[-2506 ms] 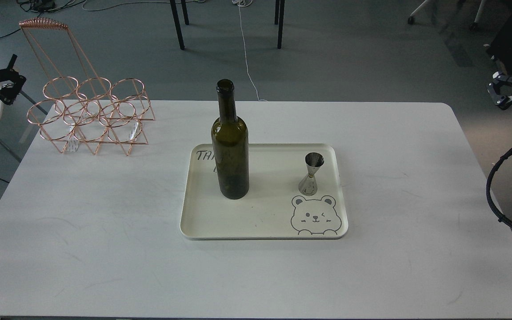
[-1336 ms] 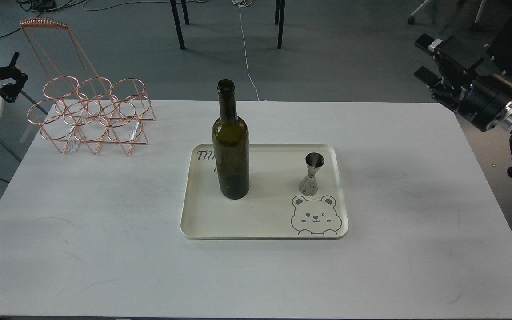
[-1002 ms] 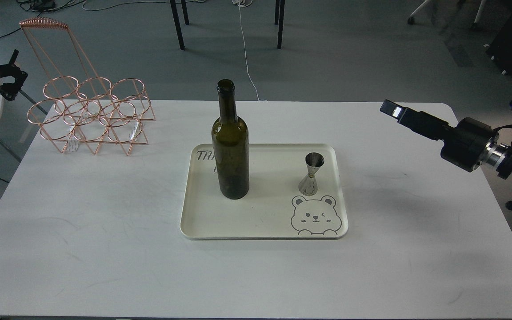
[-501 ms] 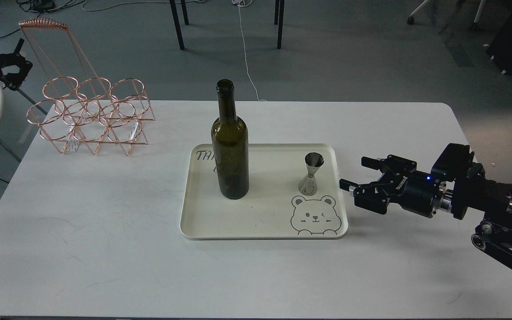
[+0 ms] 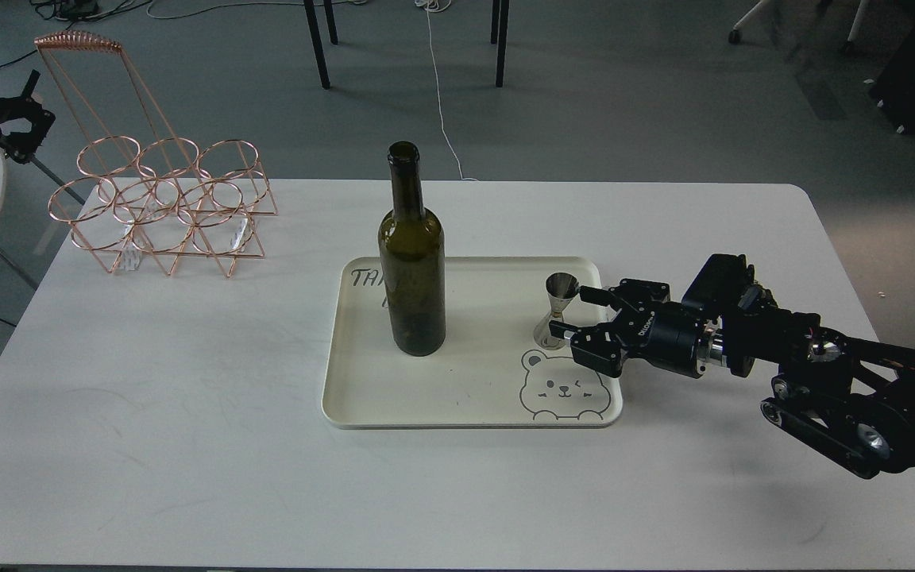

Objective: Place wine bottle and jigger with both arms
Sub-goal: 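Reach the right gripper toward the steel jigger on the tray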

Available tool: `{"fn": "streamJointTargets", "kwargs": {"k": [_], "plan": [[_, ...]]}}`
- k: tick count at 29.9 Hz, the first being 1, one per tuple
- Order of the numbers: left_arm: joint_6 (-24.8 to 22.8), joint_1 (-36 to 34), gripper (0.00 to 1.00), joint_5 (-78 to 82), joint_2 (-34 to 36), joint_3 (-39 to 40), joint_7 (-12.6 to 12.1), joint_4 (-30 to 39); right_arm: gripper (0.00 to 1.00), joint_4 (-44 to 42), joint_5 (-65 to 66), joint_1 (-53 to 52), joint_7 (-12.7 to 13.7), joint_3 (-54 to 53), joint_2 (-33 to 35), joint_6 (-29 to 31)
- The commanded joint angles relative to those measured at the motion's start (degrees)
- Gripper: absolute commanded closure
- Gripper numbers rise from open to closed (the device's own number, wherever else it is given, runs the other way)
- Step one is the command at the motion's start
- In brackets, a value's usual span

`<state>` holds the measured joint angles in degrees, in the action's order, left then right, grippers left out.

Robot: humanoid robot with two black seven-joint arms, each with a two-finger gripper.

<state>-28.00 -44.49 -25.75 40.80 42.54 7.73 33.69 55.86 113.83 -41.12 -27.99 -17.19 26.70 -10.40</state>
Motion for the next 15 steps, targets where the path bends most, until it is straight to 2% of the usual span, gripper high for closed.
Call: {"fn": "streamJointTargets", "kwargs": {"k": [1,4,7,9,15], "plan": [[0.0,0.1,0.01,0.0,0.0,0.0,0.1,-0.1,0.36,-2.3,0.0,-0.1,0.0,0.0,-1.9,0.0],[0.0,0.1,0.01,-0.1,-0.3,0.1,0.2,-0.1,0.44,-3.1,0.0,-0.1,0.0,0.0,-2.8,-0.1],[0.0,0.4,0.01,-0.1,-0.4,0.1,0.3,-0.1,0.6,-3.2,0.0,0.0,0.0,0.1,-3.1,0.0],[0.0,0.4,0.01,-0.1,-0.4,0.2,0.3,-0.1,0.63,-3.6,0.0,0.1,0.0,0.1,-3.1,0.0],[0.0,0.3,0.01,-0.1,-0.2,0.2,0.4,-0.3,0.64,-4.0,0.0,0.0,0.0,0.0,-3.4,-0.1]]}}
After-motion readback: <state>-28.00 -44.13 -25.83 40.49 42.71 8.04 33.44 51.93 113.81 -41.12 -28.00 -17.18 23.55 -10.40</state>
